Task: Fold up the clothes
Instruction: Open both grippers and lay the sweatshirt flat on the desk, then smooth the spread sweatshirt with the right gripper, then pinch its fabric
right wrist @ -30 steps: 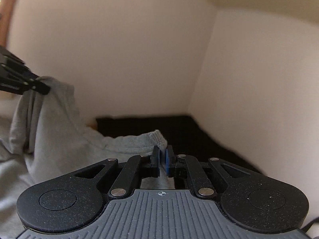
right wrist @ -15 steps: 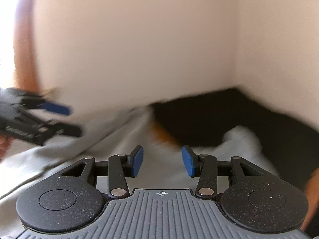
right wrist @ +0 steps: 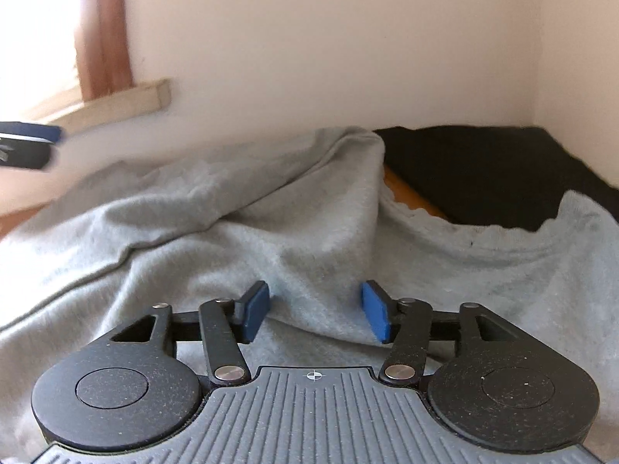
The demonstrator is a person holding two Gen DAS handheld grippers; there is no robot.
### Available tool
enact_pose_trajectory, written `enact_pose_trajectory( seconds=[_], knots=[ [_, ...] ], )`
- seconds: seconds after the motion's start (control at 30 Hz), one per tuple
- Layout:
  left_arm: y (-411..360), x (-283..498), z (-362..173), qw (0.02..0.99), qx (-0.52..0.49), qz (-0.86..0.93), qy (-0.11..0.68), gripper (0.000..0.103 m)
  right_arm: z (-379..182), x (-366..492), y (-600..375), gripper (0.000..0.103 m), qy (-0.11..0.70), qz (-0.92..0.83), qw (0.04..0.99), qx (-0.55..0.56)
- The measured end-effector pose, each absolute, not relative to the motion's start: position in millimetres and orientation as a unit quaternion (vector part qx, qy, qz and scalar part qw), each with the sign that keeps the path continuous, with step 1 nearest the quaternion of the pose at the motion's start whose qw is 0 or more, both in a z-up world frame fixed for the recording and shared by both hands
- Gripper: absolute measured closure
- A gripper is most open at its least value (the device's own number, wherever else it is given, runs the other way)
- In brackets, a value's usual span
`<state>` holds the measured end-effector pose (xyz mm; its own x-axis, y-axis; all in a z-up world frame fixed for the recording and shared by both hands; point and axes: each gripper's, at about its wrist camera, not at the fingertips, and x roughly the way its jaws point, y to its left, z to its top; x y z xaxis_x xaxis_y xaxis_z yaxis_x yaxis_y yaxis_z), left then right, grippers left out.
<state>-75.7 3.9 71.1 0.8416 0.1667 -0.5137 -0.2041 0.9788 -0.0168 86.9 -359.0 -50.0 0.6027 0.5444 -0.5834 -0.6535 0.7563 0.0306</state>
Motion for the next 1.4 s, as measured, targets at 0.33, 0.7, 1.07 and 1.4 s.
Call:
enact_pose_trajectory(
  seconds=[0.33,0.7,1.07,1.4],
  knots=[
    [63.0,-214.1,57.5,0.948,-0.077,0.202,0.235,0.000,-50.3,89.5,-364.4,0.021,0.301,0.349,0.881,-0.104],
    [92.4,-293.0,33.6,0.945,-0.144,0.224,0.190,0.000,-48.2,90.5,-363.5,0.015,0.303,0.340,0.884,-0.107],
    [89.6,-301.5,32.8,0.942,-0.134,0.232,0.201,0.000,-48.2,89.8,-362.8,0.014,0.304,0.339,0.884,-0.106],
    [89.6,-301.1,25.5,0.940,-0.137,0.235,0.206,0.000,-28.5,14.2,-312.4,0.018,0.264,0.410,0.855,-0.176]
  ],
)
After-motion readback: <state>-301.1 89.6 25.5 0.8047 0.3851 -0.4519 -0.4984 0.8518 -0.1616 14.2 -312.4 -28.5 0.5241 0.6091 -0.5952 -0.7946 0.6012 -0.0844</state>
